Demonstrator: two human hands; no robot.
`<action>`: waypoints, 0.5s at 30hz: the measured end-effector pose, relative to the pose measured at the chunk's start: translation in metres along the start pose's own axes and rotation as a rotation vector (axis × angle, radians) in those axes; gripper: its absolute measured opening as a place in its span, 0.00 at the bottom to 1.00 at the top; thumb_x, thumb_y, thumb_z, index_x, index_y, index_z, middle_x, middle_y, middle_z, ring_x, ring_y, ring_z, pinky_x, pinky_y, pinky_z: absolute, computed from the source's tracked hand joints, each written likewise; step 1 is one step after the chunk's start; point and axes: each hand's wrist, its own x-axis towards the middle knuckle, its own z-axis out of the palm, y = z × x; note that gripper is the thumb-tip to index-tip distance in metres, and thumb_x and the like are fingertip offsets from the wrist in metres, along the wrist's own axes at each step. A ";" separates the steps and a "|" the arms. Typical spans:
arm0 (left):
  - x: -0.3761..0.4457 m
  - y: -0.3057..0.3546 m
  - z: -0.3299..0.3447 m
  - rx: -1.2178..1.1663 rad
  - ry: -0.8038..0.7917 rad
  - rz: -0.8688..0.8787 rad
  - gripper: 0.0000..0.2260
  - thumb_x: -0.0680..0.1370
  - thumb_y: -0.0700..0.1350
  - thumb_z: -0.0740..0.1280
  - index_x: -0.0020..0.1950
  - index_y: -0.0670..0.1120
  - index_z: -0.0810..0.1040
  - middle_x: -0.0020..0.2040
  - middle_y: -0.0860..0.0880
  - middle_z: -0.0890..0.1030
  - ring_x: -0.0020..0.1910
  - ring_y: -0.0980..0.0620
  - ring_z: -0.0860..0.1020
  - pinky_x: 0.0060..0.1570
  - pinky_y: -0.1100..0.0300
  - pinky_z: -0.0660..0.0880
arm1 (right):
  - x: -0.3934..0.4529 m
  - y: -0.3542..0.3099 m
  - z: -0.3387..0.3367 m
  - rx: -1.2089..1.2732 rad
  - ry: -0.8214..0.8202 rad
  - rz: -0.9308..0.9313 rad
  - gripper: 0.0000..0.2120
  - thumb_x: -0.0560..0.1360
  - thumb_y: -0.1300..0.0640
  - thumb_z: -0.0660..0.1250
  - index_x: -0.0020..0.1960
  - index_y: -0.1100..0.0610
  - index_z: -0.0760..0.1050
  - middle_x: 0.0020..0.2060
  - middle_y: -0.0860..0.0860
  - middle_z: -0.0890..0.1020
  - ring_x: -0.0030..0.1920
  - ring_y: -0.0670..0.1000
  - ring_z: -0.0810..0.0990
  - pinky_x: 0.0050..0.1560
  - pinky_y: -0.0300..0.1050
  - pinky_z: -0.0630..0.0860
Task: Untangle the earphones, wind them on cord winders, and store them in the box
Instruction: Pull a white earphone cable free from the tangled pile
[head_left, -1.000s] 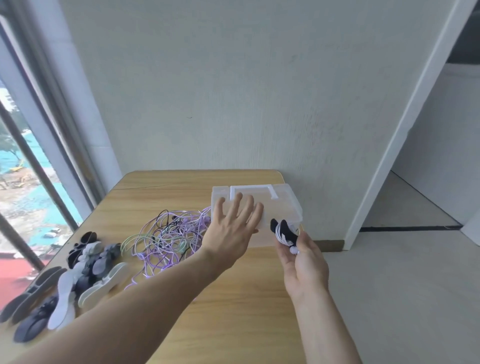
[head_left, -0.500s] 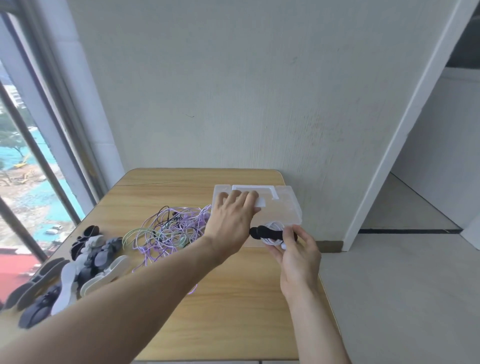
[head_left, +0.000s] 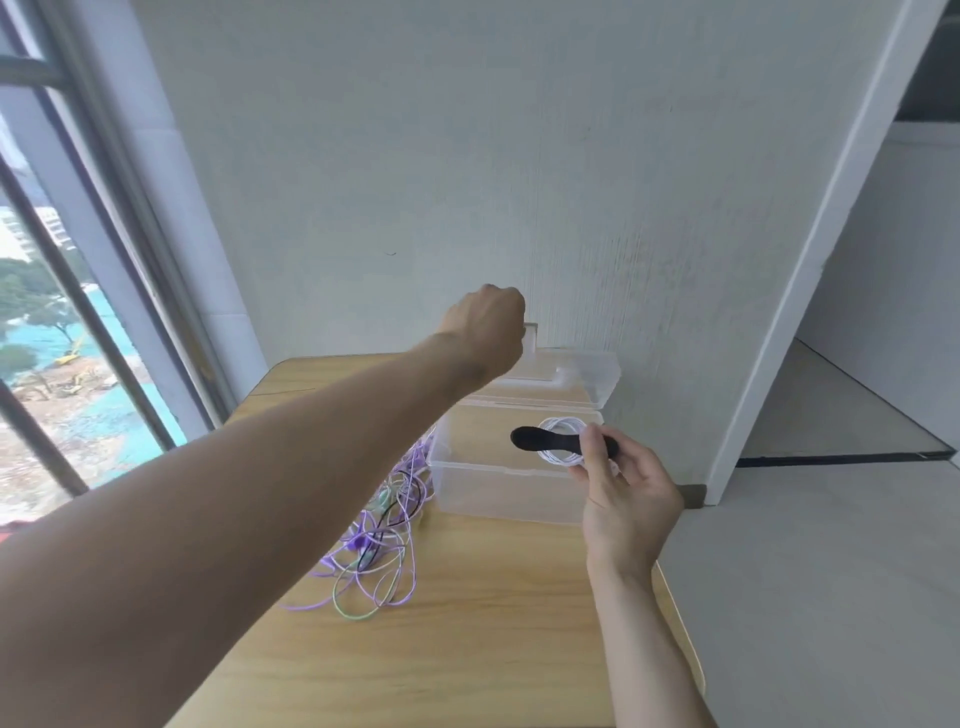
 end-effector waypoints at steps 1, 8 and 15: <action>0.005 -0.001 0.000 -0.020 0.007 -0.014 0.07 0.81 0.40 0.64 0.54 0.40 0.80 0.42 0.43 0.79 0.45 0.38 0.80 0.39 0.53 0.72 | 0.001 0.002 0.001 -0.042 -0.001 -0.056 0.02 0.73 0.61 0.76 0.44 0.56 0.83 0.40 0.53 0.86 0.42 0.52 0.85 0.46 0.40 0.81; 0.018 -0.009 0.015 -0.112 0.121 -0.013 0.14 0.83 0.43 0.58 0.66 0.40 0.73 0.55 0.37 0.80 0.54 0.35 0.78 0.46 0.49 0.71 | 0.011 0.018 0.002 -0.440 -0.087 -0.355 0.04 0.77 0.60 0.72 0.47 0.52 0.79 0.37 0.40 0.83 0.42 0.40 0.83 0.43 0.27 0.74; -0.044 -0.050 0.078 -0.071 -0.021 -0.021 0.16 0.80 0.44 0.60 0.67 0.41 0.71 0.64 0.42 0.74 0.64 0.41 0.70 0.62 0.49 0.68 | 0.015 0.021 0.004 -0.540 -0.066 -0.407 0.02 0.78 0.56 0.71 0.47 0.52 0.79 0.37 0.43 0.84 0.40 0.43 0.84 0.40 0.28 0.73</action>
